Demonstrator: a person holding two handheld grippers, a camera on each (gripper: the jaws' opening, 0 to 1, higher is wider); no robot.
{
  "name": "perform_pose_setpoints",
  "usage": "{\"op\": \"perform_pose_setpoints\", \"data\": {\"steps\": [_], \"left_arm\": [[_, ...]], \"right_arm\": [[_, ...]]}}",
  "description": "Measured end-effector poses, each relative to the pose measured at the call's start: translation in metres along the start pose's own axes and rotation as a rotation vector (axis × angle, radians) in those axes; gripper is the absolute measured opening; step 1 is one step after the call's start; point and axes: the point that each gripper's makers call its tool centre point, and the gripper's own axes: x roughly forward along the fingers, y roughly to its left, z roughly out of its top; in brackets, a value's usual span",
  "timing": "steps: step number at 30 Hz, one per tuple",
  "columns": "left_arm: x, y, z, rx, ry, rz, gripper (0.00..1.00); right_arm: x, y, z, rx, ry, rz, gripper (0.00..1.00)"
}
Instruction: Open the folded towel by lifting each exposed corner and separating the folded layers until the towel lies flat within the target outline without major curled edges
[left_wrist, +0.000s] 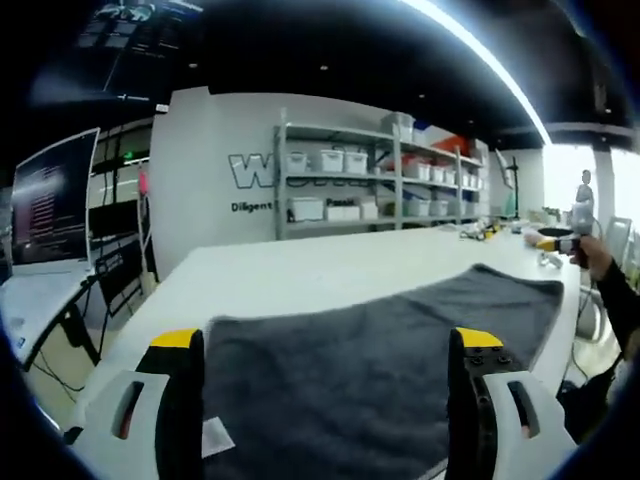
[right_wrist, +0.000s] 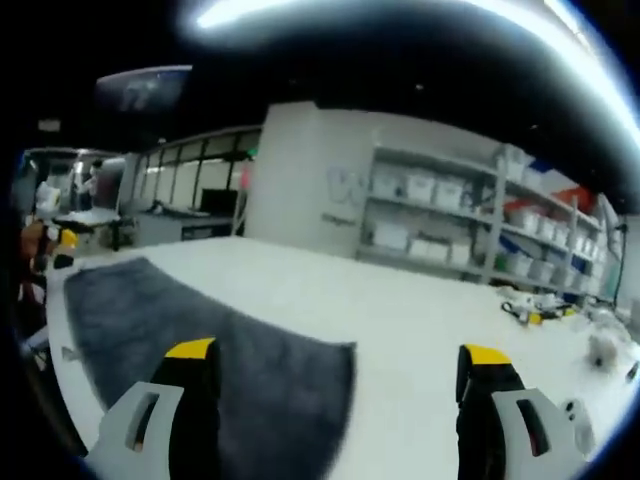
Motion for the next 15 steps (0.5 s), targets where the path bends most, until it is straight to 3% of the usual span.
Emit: {"op": "perform_pose_setpoints", "data": {"steps": [6,15], "left_arm": [[0.003,0.006,-0.013,-0.024,0.03,-0.015,1.0],[0.004,0.008,-0.015,-0.023,0.032,-0.019,1.0]], "right_arm": [[0.0,-0.006,-0.006,0.009,0.015,-0.009,0.99],[0.0,-0.013,-0.016,0.022,0.031,-0.027,0.97]]}}
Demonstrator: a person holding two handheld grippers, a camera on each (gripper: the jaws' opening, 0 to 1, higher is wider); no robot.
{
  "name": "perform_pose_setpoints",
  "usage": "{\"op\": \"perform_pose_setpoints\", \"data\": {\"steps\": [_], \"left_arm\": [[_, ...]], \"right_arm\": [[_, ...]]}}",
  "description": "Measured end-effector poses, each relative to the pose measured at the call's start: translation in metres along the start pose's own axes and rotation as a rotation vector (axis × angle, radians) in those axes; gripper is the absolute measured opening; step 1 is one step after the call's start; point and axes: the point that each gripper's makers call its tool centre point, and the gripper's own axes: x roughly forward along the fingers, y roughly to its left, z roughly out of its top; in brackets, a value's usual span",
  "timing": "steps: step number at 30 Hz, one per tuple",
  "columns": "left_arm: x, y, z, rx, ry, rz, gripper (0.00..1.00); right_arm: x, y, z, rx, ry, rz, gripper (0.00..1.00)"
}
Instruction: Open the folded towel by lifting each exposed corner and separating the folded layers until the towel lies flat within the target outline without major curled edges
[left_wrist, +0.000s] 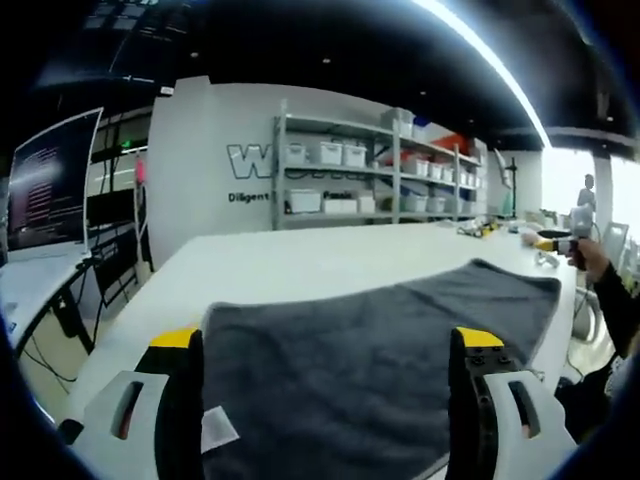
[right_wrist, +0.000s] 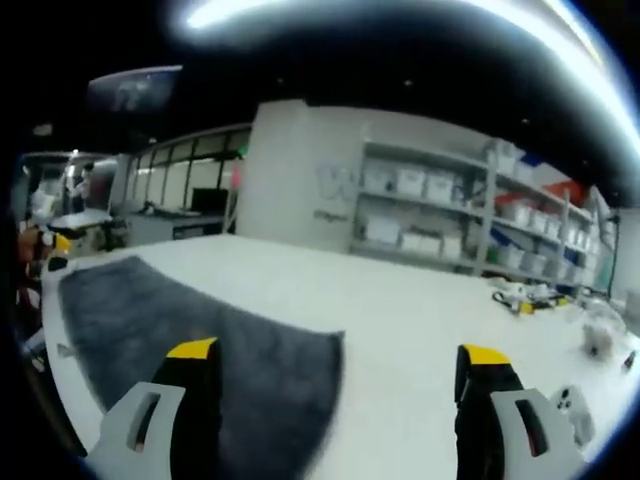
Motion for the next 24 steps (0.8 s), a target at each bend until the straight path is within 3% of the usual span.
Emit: {"op": "perform_pose_setpoints", "data": {"steps": [4,6,10,24], "left_arm": [[0.002,0.008,-0.001,-0.002,0.012,0.013,1.0],[0.005,0.016,-0.003,-0.042,0.024,0.035,1.0],[0.011,0.019,0.0,-0.061,0.035,0.021,0.99],[0.039,0.051,-0.014,-0.03,0.138,0.05,0.93]], "right_arm": [[0.002,-0.002,-0.001,-0.003,0.006,0.001,0.97],[0.004,-0.004,0.0,-0.009,0.001,-0.005,0.97],[0.011,-0.002,-0.005,-0.025,0.028,0.011,0.96],[0.026,-0.012,-0.015,-0.021,0.114,0.001,0.96]]}}
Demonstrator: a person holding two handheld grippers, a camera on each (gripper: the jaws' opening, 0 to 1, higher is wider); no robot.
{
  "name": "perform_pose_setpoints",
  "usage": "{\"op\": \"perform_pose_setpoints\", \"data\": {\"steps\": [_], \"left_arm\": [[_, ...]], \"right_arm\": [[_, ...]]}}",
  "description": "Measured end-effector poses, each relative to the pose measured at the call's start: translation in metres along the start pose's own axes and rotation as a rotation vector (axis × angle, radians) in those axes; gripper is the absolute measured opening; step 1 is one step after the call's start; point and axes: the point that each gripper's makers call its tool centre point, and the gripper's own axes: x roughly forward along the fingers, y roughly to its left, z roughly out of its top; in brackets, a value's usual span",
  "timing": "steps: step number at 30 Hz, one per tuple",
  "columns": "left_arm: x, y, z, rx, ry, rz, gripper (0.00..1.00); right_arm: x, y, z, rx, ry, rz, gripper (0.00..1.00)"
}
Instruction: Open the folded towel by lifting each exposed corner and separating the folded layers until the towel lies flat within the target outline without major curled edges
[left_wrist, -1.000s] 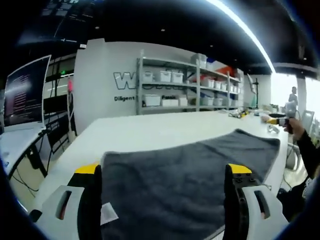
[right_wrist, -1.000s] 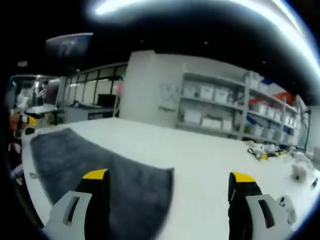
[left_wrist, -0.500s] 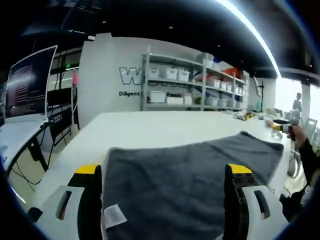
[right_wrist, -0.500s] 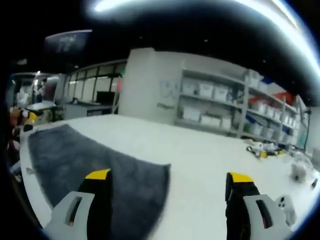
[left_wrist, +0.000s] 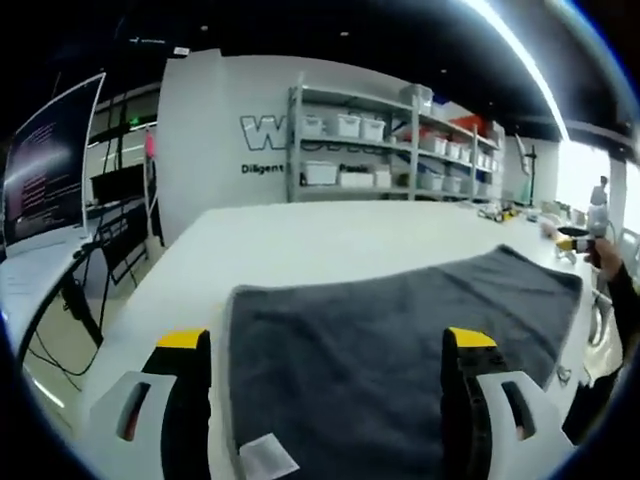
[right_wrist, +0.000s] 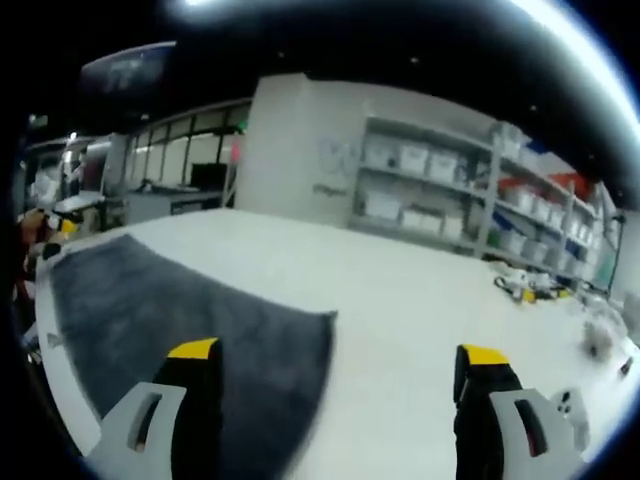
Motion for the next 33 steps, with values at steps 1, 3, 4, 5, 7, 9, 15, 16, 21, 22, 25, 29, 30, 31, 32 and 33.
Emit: {"op": "perform_pose_setpoints", "data": {"steps": [1,3,4,5,7,9,15,16,21,22,25,29,30,31,32,33], "left_arm": [[0.002,0.003,-0.001,0.0,0.006,0.002,0.92],[0.007,0.009,-0.003,-0.006,0.018,0.009,0.91],[0.009,0.011,-0.004,-0.007,0.025,0.009,0.91],[0.011,0.012,-0.004,-0.007,0.028,0.008,0.91],[0.015,0.015,-0.006,-0.013,0.037,0.008,0.89],[0.019,0.017,-0.006,-0.013,0.043,0.009,0.89],[0.028,0.02,-0.005,-0.007,0.063,0.004,0.89],[0.03,0.022,-0.006,-0.01,0.067,0.002,0.89],[0.038,0.023,-0.009,-0.021,0.088,-0.013,0.89],[0.039,0.023,-0.01,-0.019,0.092,-0.015,0.89],[0.045,0.026,-0.012,-0.02,0.104,-0.019,0.88],[0.052,0.032,-0.013,-0.025,0.117,-0.017,0.88],[0.053,0.033,-0.013,-0.027,0.119,-0.017,0.88],[0.055,0.033,-0.013,-0.027,0.123,-0.017,0.88],[0.056,0.034,-0.013,-0.026,0.126,-0.018,0.88],[0.057,0.035,-0.014,-0.024,0.13,-0.017,0.88]], "right_arm": [[0.001,-0.001,0.0,0.003,0.002,0.0,0.95],[0.004,-0.003,-0.001,0.005,0.01,-0.001,0.95],[0.006,-0.004,-0.002,0.002,0.016,-0.003,0.95],[0.007,-0.005,-0.003,0.001,0.022,-0.007,0.95],[0.011,-0.007,-0.005,0.007,0.028,-0.008,0.95],[0.014,-0.006,-0.006,0.019,0.033,-0.002,0.95],[0.021,-0.006,-0.006,0.012,0.047,0.003,0.95],[0.022,-0.005,-0.006,0.016,0.05,0.007,0.95],[0.027,-0.007,-0.007,0.013,0.063,0.011,0.94],[0.028,-0.007,-0.008,0.013,0.064,0.011,0.94],[0.032,-0.006,-0.011,0.011,0.072,0.015,0.94],[0.04,-0.008,-0.013,0.008,0.085,0.014,0.94],[0.041,-0.008,-0.014,0.007,0.087,0.013,0.94],[0.042,-0.008,-0.014,0.005,0.089,0.013,0.94],[0.044,-0.009,-0.014,0.003,0.091,0.013,0.94],[0.047,-0.009,-0.013,0.002,0.093,0.016,0.94]]}}
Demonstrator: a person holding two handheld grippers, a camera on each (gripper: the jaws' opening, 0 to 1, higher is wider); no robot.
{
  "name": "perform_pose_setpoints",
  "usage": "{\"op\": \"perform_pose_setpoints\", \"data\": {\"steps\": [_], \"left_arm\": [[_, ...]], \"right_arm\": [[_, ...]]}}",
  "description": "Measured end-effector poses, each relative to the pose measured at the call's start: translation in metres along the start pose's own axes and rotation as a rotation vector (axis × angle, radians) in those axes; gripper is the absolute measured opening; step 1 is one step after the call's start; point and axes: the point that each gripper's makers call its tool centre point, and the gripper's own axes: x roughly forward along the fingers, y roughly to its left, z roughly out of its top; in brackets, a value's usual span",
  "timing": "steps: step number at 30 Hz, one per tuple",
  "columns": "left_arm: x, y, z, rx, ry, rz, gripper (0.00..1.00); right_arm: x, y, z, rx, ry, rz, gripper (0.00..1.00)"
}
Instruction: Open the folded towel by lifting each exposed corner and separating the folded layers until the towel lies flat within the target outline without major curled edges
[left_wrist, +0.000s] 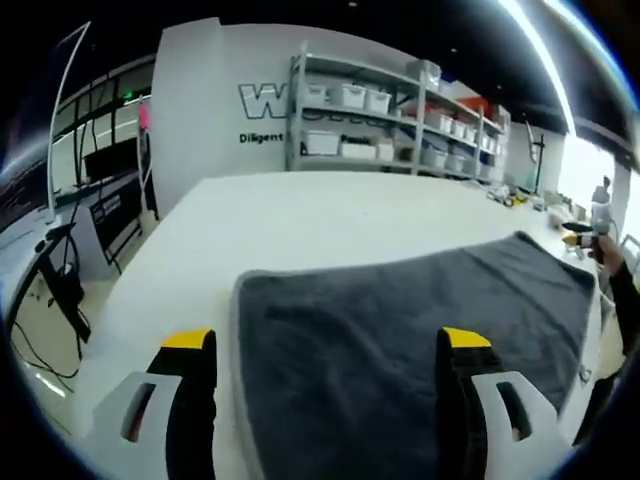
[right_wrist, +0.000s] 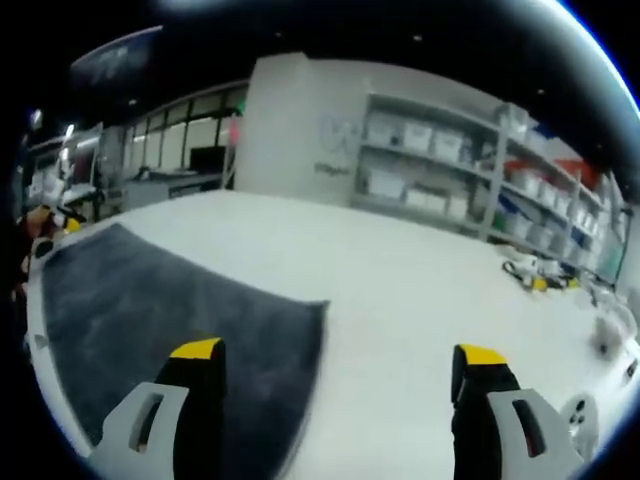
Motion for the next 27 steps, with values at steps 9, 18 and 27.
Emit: {"op": "perform_pose_setpoints", "data": {"steps": [9,18,27], "left_arm": [[0.016,0.012,0.001,-0.066,0.015,-0.029,0.87],[0.028,0.022,0.001,-0.064,0.041,-0.03,0.81],[0.044,0.03,0.003,-0.099,0.075,-0.049,0.78]], "right_arm": [[0.018,0.002,-0.003,-0.004,0.028,0.016,0.93],[0.03,0.003,0.002,-0.016,0.038,0.017,0.94],[0.045,-0.001,0.002,-0.023,0.058,0.016,0.94]]}}
